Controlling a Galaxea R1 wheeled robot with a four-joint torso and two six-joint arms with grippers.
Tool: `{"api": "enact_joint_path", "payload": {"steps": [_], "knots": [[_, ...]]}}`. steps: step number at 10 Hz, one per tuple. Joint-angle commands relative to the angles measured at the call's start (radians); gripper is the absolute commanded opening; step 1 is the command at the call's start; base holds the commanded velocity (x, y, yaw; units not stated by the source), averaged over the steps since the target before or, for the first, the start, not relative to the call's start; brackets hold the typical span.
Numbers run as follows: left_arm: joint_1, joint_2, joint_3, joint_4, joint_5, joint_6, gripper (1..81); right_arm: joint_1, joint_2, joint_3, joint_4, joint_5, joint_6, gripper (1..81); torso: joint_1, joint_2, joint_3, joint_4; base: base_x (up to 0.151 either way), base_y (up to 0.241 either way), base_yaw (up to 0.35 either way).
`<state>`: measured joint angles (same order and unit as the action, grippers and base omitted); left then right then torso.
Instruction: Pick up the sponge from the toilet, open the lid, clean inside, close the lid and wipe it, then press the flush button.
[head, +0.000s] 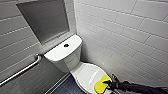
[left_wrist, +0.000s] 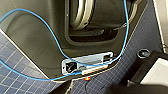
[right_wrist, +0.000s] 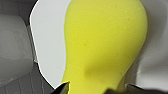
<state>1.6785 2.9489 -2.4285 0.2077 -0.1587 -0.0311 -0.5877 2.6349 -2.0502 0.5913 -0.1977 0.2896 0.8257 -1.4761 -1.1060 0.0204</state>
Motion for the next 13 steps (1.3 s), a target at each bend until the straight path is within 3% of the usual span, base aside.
{"api": "enact_joint_path", "payload": {"steps": [1, 7, 13], "knots": [[0.042, 0.016, -0.017, -0.002, 0.079, 0.0, 81.1, 0.131, -0.007, 0.016, 0.025, -0.06, 0.022, 81.1, 0.0, 0.0, 0.0, 0.0, 0.0, 0.0, 0.0], [0.042, 0.021, -0.026, -0.004, 0.079, -0.001, 81.1, 0.159, 0.05, -0.082, 0.022, -0.117, 0.072, 81.1, 0.0, 0.0, 0.0, 0.0, 0.0, 0.0, 0.0], [0.042, 0.021, -0.026, -0.004, 0.079, -0.006, 81.1, 0.159, 0.092, -0.146, -0.021, -0.117, 0.071, 81.1, 0.0, 0.0, 0.0, 0.0, 0.0, 0.0, 0.0]]}}
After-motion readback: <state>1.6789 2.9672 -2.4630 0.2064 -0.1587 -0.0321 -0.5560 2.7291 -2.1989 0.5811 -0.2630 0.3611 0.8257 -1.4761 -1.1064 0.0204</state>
